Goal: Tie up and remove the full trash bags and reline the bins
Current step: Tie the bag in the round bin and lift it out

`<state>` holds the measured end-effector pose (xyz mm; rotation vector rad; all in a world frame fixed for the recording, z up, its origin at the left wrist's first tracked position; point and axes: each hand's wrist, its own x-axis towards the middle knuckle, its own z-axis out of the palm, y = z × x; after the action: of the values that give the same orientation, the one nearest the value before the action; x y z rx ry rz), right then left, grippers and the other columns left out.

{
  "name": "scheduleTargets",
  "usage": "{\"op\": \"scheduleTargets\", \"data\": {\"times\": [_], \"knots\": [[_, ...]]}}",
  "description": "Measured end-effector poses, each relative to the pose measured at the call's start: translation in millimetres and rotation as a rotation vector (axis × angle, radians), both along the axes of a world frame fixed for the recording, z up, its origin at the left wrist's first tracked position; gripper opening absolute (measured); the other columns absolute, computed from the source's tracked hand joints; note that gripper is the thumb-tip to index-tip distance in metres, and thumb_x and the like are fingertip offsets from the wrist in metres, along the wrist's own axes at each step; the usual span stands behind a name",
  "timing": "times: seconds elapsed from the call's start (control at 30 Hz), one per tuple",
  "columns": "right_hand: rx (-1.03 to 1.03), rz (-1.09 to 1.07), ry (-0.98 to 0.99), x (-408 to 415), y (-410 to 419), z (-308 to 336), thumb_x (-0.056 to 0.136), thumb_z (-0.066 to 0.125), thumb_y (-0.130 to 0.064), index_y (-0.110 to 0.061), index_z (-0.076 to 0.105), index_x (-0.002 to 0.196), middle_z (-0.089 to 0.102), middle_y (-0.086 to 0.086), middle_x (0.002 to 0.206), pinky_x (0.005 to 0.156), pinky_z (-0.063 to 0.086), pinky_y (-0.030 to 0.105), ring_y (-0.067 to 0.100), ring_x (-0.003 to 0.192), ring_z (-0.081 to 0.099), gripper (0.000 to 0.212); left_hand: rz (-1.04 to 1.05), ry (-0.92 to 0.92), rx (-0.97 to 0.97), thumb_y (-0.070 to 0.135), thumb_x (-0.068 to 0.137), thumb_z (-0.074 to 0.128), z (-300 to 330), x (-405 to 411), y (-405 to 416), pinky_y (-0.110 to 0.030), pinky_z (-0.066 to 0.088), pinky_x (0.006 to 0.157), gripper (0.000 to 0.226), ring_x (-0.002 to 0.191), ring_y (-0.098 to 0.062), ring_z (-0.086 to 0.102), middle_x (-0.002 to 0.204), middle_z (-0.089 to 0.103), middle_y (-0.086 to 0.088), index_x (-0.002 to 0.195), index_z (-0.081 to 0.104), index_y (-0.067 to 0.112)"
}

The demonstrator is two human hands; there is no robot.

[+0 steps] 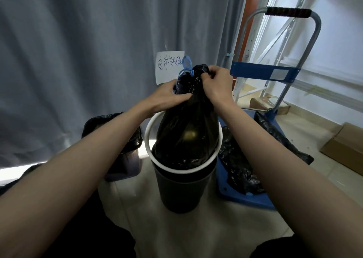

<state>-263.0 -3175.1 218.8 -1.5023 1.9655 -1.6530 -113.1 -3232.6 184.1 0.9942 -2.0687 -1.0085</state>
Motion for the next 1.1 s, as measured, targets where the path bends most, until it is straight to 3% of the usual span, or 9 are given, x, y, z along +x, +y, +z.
{"op": "scheduleTargets", "data": {"times": [0.13, 0.3, 0.4, 0.5, 0.67, 0.8, 0.87, 1.0, 1.1], "knots": [[0.170, 0.043, -0.024, -10, -4, -25, 0.095, 0.050, -0.010, -0.009, 0.063, 0.081, 0.061, 0.004, 0.079, 0.049, 0.036, 0.013, 0.011, 0.066, 0.054, 0.019, -0.039, -0.118, -0.001, 0.059, 0.061, 0.064, -13, 1, 6, -0.014, 0.047, 0.074, 0.046, 0.083, 0.010, 0.061, 0.099, 0.064, 0.022, 0.104, 0.057, 0.044], [0.380, -0.014, 0.084, -27, -4, -60, 0.094, 0.054, -0.016, 0.001, 0.065, 0.083, 0.057, 0.010, 0.075, 0.056, 0.032, 0.026, 0.022, 0.072, 0.052, 0.024, -0.115, -0.367, 0.033, 0.051, 0.069, 0.062, -55, 1, 7, -0.036, 0.050, 0.097, 0.053, 0.100, -0.013, 0.063, 0.109, 0.067, 0.008, 0.118, 0.062, 0.030], [0.351, -0.039, 0.020, -32, -5, -70, 0.092, 0.058, -0.017, -0.005, 0.057, 0.066, 0.052, 0.005, 0.060, 0.048, 0.028, 0.025, 0.020, 0.064, 0.051, 0.029, -0.031, -0.204, 0.021, 0.066, 0.066, 0.065, -45, -11, 15, -0.024, 0.050, 0.074, 0.043, 0.075, 0.002, 0.063, 0.080, 0.069, 0.019, 0.096, 0.070, 0.036], [0.275, 0.025, -0.191, -25, -7, -74, 0.089, 0.059, -0.017, -0.012, 0.054, 0.058, 0.054, 0.002, 0.056, 0.052, 0.040, 0.026, 0.015, 0.055, 0.051, 0.032, 0.017, -0.264, -0.096, 0.081, 0.050, 0.072, -33, -25, 20, -0.009, 0.043, 0.057, 0.057, 0.070, 0.008, 0.063, 0.078, 0.069, 0.021, 0.088, 0.066, 0.039], [0.262, 0.288, -0.299, -20, -2, -77, 0.083, 0.068, -0.022, -0.012, 0.061, 0.061, 0.059, 0.002, 0.058, 0.063, 0.047, 0.035, 0.017, 0.059, 0.055, 0.025, 0.151, -0.333, -0.151, 0.045, 0.065, 0.084, -42, -33, 13, -0.015, 0.030, 0.041, 0.043, 0.053, -0.004, 0.046, 0.056, 0.050, 0.008, 0.057, 0.049, 0.021], [0.214, 0.282, -0.500, -33, 4, -89, 0.088, 0.063, -0.037, -0.009, 0.071, 0.082, 0.068, 0.002, 0.059, 0.055, 0.055, 0.028, 0.013, 0.052, 0.063, 0.030, 0.185, -0.438, -0.149, 0.032, 0.076, 0.079, -39, -31, 10, -0.028, 0.035, 0.053, 0.032, 0.064, -0.022, 0.054, 0.066, 0.056, -0.006, 0.071, 0.063, 0.004], [0.217, 0.101, -0.388, -44, 4, -106, 0.094, 0.056, -0.031, -0.010, 0.070, 0.091, 0.070, 0.003, 0.065, 0.055, 0.053, 0.030, 0.010, 0.052, 0.063, 0.025, 0.199, -0.441, -0.117, 0.027, 0.079, 0.076, -38, -30, 9, -0.029, 0.038, 0.056, 0.029, 0.065, -0.023, 0.054, 0.071, 0.059, -0.010, 0.078, 0.067, -0.001], [0.628, -0.111, -0.027, -72, 16, -157, 0.095, 0.052, -0.025, -0.012, 0.064, 0.112, 0.063, 0.013, 0.116, 0.093, 0.051, 0.045, 0.030, 0.104, 0.062, 0.024, 0.208, -0.443, -0.112, 0.025, 0.081, 0.073, -34, -30, 11, -0.027, 0.037, 0.053, 0.026, 0.060, -0.019, 0.051, 0.065, 0.054, -0.005, 0.070, 0.061, 0.006], [0.786, -0.077, 0.074, -77, 29, -184, 0.091, 0.054, -0.020, -0.023, 0.054, 0.109, 0.054, 0.009, 0.118, 0.093, 0.049, 0.047, 0.031, 0.104, 0.056, 0.018, 0.224, -0.448, -0.131, 0.026, 0.081, 0.072, -35, -30, 12, -0.029, 0.038, 0.055, 0.026, 0.060, -0.021, 0.051, 0.064, 0.054, -0.005, 0.071, 0.062, 0.004]]}}
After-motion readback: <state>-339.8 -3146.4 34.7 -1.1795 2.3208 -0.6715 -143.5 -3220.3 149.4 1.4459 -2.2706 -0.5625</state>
